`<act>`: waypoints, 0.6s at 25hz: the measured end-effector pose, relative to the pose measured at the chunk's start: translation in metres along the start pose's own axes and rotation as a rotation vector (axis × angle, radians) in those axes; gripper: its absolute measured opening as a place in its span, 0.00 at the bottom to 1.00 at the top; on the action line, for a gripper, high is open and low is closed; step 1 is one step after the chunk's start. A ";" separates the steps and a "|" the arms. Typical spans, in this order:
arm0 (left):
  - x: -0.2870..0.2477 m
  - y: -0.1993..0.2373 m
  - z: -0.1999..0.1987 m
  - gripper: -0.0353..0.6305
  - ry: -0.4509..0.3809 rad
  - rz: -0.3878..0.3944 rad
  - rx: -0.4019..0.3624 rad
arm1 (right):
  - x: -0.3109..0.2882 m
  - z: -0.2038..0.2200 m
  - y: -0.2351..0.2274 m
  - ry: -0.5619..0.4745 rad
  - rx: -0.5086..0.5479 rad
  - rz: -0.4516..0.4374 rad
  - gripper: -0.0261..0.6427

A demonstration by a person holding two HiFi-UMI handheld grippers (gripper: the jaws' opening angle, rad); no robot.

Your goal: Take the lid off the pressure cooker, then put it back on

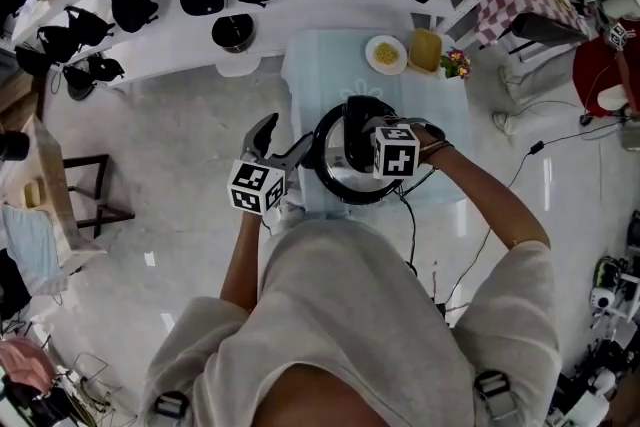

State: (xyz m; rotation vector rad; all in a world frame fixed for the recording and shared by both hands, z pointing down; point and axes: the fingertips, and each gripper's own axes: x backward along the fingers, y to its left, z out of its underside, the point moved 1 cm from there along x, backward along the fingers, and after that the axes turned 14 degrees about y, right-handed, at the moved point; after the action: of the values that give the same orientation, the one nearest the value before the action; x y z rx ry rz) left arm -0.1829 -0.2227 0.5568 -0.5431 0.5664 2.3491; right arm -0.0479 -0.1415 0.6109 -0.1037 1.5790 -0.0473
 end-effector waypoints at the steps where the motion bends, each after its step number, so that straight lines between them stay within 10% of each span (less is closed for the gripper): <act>1: -0.001 0.000 0.000 0.56 -0.001 0.001 0.001 | 0.000 0.000 0.000 0.002 0.001 0.000 0.47; 15: 0.000 -0.001 -0.004 0.56 0.003 0.006 -0.014 | 0.001 -0.002 -0.006 0.009 -0.057 0.016 0.44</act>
State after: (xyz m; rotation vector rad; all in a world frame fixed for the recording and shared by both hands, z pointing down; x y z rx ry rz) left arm -0.1810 -0.2237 0.5533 -0.5519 0.5543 2.3593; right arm -0.0499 -0.1478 0.6106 -0.1358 1.5904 0.0092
